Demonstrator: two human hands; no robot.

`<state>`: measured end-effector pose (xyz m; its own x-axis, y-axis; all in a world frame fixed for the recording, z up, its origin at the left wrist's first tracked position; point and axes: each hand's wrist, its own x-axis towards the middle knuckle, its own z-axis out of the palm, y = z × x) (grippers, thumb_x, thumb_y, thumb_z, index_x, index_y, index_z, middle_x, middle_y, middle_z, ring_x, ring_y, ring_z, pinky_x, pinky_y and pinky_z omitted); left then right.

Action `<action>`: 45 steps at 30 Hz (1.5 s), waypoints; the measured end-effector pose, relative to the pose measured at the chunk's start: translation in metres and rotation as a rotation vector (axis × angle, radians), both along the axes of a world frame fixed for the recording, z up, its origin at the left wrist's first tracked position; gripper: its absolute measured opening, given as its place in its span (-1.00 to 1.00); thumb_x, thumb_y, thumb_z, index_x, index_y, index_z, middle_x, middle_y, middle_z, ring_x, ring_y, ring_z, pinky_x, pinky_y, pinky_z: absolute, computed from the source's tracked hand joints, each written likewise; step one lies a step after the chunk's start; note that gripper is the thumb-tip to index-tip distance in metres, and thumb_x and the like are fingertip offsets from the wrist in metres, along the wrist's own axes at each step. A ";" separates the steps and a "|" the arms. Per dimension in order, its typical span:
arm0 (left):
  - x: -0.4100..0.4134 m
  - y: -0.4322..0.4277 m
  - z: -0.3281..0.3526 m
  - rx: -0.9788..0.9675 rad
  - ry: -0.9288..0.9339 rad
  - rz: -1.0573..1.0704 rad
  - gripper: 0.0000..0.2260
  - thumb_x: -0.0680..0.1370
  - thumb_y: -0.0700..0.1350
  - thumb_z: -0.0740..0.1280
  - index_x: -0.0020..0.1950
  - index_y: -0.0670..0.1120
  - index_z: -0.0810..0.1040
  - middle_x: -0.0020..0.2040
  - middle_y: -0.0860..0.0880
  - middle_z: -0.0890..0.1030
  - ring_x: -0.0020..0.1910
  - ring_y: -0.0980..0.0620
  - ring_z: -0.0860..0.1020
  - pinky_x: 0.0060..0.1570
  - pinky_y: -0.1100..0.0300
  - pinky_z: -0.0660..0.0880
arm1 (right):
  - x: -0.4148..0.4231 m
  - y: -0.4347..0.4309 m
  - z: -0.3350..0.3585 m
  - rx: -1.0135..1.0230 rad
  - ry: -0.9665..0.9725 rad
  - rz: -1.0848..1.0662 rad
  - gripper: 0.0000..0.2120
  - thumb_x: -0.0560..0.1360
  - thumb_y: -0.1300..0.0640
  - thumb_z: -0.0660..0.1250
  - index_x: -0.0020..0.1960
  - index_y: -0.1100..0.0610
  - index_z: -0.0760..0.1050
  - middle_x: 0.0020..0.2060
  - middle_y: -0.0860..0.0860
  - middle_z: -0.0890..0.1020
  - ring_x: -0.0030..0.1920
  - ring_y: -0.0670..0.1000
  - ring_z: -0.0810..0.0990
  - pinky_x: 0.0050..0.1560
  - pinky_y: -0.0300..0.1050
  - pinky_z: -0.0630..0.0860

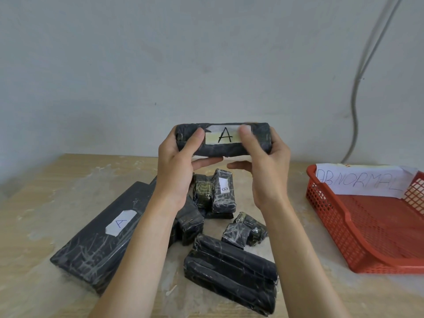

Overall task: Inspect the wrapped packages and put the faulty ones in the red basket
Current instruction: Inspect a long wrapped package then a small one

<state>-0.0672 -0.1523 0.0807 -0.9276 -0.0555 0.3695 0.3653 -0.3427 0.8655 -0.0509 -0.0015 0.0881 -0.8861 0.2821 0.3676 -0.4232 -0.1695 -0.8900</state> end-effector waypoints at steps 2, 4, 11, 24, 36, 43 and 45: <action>0.000 0.000 0.001 -0.021 0.005 0.003 -0.91 0.71 -0.19 0.32 0.14 -0.20 0.56 0.09 -0.19 0.71 0.08 -0.17 0.75 0.02 -0.11 0.71 | 0.000 0.000 -0.001 0.043 0.014 -0.005 -0.64 0.49 0.17 0.61 0.22 0.09 0.58 -0.14 0.12 0.73 -0.08 0.15 0.79 -0.23 -0.04 0.68; 0.000 -0.001 0.001 -0.038 0.019 -0.021 -0.91 0.70 -0.17 0.35 0.12 -0.18 0.56 0.10 -0.18 0.70 0.09 -0.16 0.75 0.06 -0.13 0.70 | 0.001 0.001 -0.001 0.037 0.036 -0.021 -0.53 0.45 0.22 0.64 0.29 0.08 0.56 -0.17 0.05 0.73 -0.13 0.15 0.79 -0.23 -0.05 0.68; 0.000 -0.005 0.004 0.036 0.029 -0.077 -0.86 0.74 -0.13 0.26 0.13 -0.17 0.56 0.15 -0.18 0.69 0.20 -0.20 0.70 0.03 -0.15 0.70 | -0.007 0.008 -0.004 -0.082 0.043 0.074 -0.82 0.72 0.16 0.30 0.26 0.14 0.61 0.01 0.16 0.61 -0.09 0.11 0.68 -0.35 -0.08 0.64; 0.002 -0.007 0.006 -0.042 0.053 -0.091 -0.51 0.55 -0.21 0.52 0.43 -0.06 0.44 0.36 -0.10 0.61 0.20 -0.14 0.71 0.06 -0.08 0.71 | -0.001 0.007 -0.004 0.054 0.158 0.048 -0.32 0.45 0.38 0.59 0.48 0.05 0.44 -0.13 -0.02 0.75 -0.18 0.05 0.74 -0.30 -0.09 0.64; 0.001 -0.005 0.007 -0.005 0.149 -0.056 -0.84 0.66 -0.23 0.40 0.20 -0.15 0.48 0.07 -0.07 0.55 0.10 -0.03 0.70 0.02 -0.05 0.71 | -0.003 0.010 -0.001 -0.212 0.153 0.156 -0.56 0.54 0.19 0.50 0.39 0.14 0.53 0.02 0.16 0.64 -0.12 0.08 0.73 -0.18 -0.09 0.69; 0.003 0.009 0.003 -0.056 0.215 0.001 -0.89 0.69 -0.25 0.34 0.18 -0.11 0.49 -0.08 0.16 0.65 0.01 0.04 0.71 0.05 0.02 0.69 | -0.005 0.000 -0.003 -0.327 0.125 -0.002 -0.84 0.69 0.17 0.35 0.25 0.14 0.59 -0.16 -0.08 0.64 -0.14 0.01 0.68 -0.25 -0.13 0.67; 0.003 0.013 0.001 -0.067 0.225 0.031 -0.90 0.68 -0.18 0.36 0.17 -0.06 0.50 -0.07 0.14 0.66 -0.02 0.03 0.70 0.02 0.04 0.68 | -0.002 -0.002 -0.003 -0.281 0.128 -0.002 -0.71 0.63 0.14 0.46 0.32 0.12 0.54 -0.13 -0.06 0.66 -0.09 0.03 0.71 -0.21 -0.09 0.68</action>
<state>-0.0644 -0.1392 0.0819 -0.8199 -0.0516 0.5702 0.5608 -0.2731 0.7816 -0.0531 -0.0037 0.0853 -0.8372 0.3901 0.3833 -0.5291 -0.4005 -0.7481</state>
